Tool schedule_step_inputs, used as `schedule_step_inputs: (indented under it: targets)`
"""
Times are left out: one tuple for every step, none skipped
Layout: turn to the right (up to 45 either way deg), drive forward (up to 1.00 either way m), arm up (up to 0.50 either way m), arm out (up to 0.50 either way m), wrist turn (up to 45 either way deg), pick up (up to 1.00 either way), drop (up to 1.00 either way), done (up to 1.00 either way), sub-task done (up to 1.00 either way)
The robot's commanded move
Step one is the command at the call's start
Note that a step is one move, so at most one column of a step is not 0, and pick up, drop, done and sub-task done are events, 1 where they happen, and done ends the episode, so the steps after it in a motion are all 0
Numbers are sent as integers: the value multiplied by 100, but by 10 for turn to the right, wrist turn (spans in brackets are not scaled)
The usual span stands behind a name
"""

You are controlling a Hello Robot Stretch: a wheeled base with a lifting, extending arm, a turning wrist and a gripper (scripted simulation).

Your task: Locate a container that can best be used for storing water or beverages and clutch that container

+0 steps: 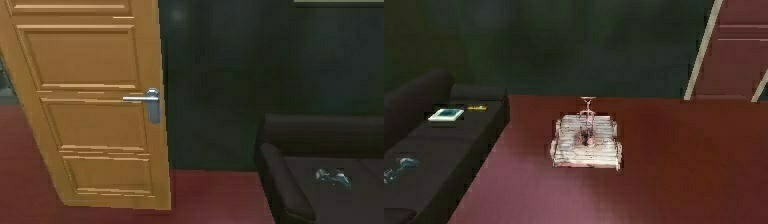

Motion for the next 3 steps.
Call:
schedule_step_inputs:
  targets:
    - [0,30,0,0,0,0,0,0,0]
    - [-450,0,0,0,0,0,0,0,0]
    - [-450,0,0,0,0,0,0,0,0]
